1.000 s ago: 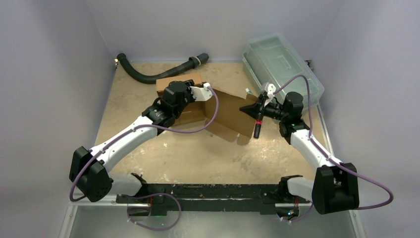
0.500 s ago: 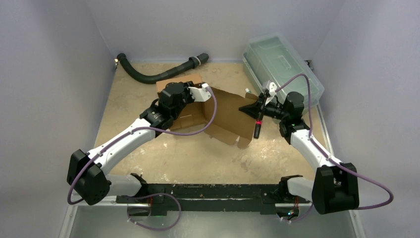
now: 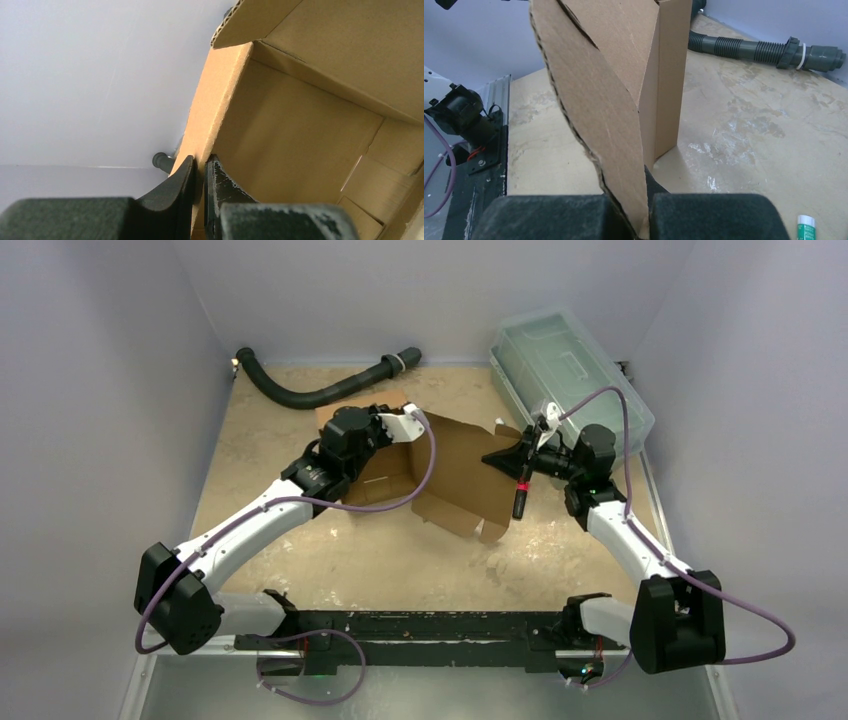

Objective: Fold the paper box

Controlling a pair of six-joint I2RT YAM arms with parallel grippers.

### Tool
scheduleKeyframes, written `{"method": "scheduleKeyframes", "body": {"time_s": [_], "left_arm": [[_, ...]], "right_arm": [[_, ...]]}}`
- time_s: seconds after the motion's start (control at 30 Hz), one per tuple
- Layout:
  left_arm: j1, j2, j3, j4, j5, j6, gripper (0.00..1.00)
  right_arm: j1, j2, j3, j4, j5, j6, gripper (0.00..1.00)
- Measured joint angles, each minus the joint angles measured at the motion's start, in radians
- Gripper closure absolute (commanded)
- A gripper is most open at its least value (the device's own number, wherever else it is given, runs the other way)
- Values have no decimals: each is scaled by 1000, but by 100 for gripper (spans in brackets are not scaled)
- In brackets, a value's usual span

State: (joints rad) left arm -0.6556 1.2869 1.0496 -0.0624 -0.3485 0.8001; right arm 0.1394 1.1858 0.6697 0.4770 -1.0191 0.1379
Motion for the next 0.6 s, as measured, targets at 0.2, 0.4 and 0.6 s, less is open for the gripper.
{"method": "scheduleKeyframes", "body": {"time_s": [0.2,0.4,0.6], "left_arm": [[-23,0,0,-1,-42,-58,100],[-48,0,-1,2,-105,-76,98],[-55,0,-31,54,-126,-80,74]], "right_arm": [[0,-14,0,1,0,20,100],[0,-16,0,5,7,41,100],[0,-16,0,8,18,46,100]]}}
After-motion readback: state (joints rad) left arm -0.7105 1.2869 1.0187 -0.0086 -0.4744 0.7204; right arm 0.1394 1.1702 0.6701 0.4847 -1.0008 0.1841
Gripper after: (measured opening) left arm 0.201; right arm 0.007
